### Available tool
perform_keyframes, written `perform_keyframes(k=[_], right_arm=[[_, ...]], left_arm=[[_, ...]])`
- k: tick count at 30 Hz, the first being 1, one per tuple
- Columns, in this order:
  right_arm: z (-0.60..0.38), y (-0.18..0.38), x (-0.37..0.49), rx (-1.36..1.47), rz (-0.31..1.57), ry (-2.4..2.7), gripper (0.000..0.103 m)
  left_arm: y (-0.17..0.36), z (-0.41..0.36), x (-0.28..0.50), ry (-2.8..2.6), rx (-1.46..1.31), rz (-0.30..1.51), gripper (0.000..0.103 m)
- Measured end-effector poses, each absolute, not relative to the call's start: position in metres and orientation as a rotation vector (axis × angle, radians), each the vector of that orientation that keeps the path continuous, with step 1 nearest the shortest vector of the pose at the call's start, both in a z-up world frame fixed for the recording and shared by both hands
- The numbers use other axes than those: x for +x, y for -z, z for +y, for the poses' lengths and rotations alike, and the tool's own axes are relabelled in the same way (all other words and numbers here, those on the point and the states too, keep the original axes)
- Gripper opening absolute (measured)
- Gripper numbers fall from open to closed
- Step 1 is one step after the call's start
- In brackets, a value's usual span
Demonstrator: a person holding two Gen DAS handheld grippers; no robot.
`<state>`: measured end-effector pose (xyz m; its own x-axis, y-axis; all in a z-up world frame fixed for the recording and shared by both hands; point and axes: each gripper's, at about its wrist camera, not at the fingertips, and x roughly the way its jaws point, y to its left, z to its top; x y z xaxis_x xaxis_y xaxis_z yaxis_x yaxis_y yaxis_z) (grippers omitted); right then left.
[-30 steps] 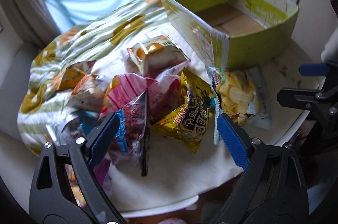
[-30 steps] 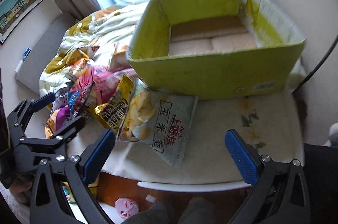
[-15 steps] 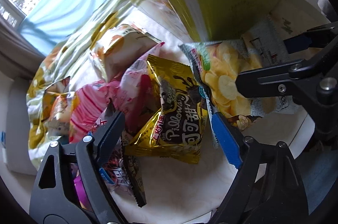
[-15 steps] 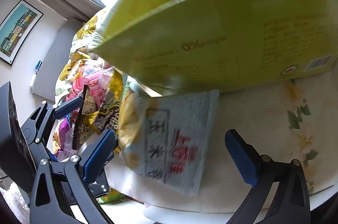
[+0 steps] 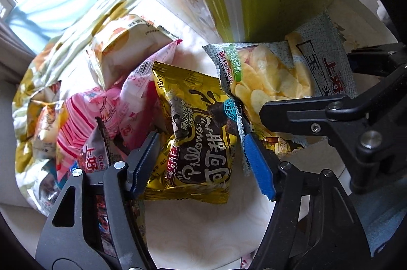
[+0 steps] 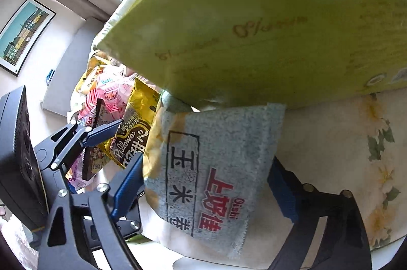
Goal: Organize snacks
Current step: 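Grasp the gold Pillows bag with the left gripper while the right gripper grasps the grey-blue chip bag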
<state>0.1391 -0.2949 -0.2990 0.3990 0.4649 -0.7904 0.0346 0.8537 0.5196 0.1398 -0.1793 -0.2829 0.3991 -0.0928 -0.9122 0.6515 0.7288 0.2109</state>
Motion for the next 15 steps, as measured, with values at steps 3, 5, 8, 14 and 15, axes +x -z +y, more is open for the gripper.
perform_keyframes(k=[3,5,8,14,15], right_arm=[[-0.282,0.305,0.146,0.499,1.151,-0.317,0.07],[-0.28,0.305,0.146,0.48,1.151,-0.314,0.066],[-0.281,0.307,0.145,0.469,1.153,-0.318,0.06],[-0.286,0.302,0.139,0.475,1.142,-0.317,0.053],[-0.289,0.303,0.139,0.476,1.141,-0.317,0.052]], left_arm=[[0.285,-0.173,0.143,0.507,0.595,1.094,0.065],[0.29,-0.167,0.147,0.5,0.586,1.115,0.065],[0.292,-0.162,0.15,0.503,0.553,1.135,0.064],[0.294,-0.164,0.151,0.51,0.56,1.121,0.054],[0.295,-0.164,0.15,0.511,0.556,1.122,0.053]])
